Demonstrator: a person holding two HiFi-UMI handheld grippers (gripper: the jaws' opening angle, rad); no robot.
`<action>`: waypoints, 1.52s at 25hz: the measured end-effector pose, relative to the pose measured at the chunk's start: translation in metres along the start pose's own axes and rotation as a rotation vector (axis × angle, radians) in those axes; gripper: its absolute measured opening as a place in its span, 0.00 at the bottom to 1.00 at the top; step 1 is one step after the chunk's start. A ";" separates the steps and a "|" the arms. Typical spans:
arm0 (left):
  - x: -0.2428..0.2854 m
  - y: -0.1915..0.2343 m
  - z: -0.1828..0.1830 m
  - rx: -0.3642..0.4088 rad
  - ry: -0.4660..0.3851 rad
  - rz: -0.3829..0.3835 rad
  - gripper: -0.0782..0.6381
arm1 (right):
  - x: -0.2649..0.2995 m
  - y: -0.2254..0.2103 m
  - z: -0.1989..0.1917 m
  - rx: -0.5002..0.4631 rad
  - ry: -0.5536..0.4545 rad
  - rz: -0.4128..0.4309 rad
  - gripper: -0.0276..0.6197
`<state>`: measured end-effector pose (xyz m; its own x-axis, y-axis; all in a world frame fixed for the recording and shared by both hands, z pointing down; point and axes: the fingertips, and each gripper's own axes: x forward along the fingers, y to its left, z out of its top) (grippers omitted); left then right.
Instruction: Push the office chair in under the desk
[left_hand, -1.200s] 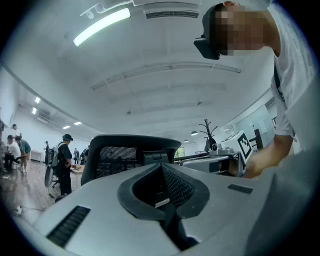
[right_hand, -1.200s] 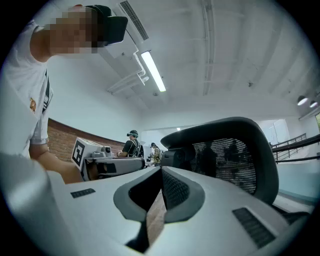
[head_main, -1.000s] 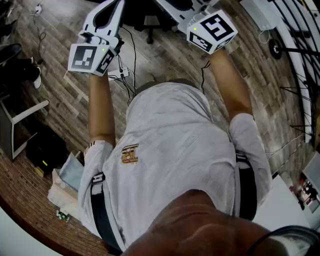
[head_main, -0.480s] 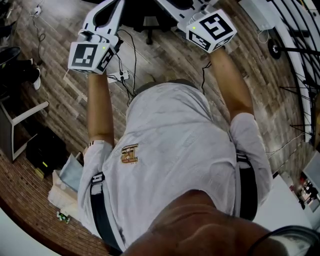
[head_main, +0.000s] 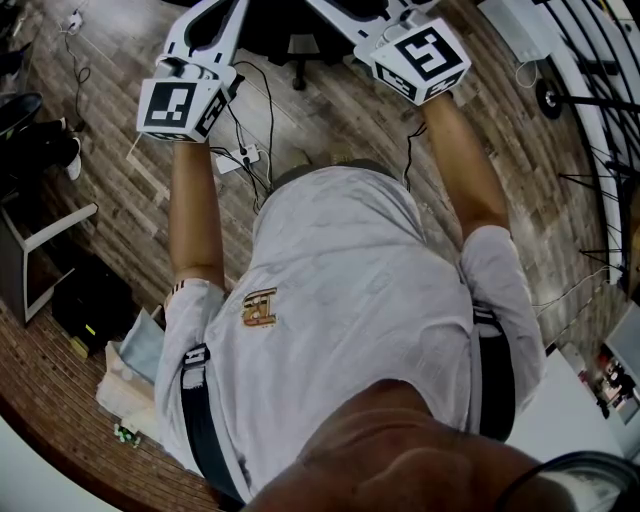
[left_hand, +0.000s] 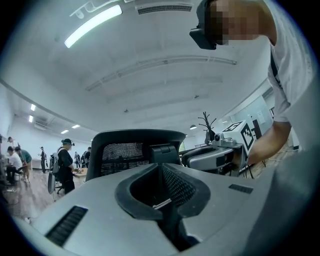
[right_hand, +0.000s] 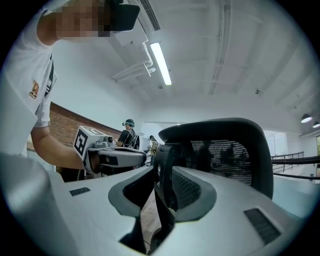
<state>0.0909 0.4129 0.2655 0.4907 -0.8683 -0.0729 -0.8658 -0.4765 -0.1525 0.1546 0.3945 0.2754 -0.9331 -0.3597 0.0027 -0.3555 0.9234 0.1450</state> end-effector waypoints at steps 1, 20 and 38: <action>0.001 0.001 -0.001 0.007 0.004 -0.003 0.14 | 0.001 -0.001 -0.001 -0.006 0.006 0.001 0.20; 0.016 0.016 -0.061 0.498 0.291 -0.111 0.49 | 0.023 -0.013 -0.040 -0.392 0.262 -0.070 0.42; 0.048 0.057 -0.113 0.885 0.485 -0.124 0.56 | 0.044 -0.036 -0.083 -0.799 0.493 -0.133 0.44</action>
<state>0.0545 0.3282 0.3648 0.3096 -0.8756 0.3708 -0.3318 -0.4649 -0.8209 0.1312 0.3341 0.3521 -0.6943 -0.6404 0.3285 -0.1446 0.5712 0.8079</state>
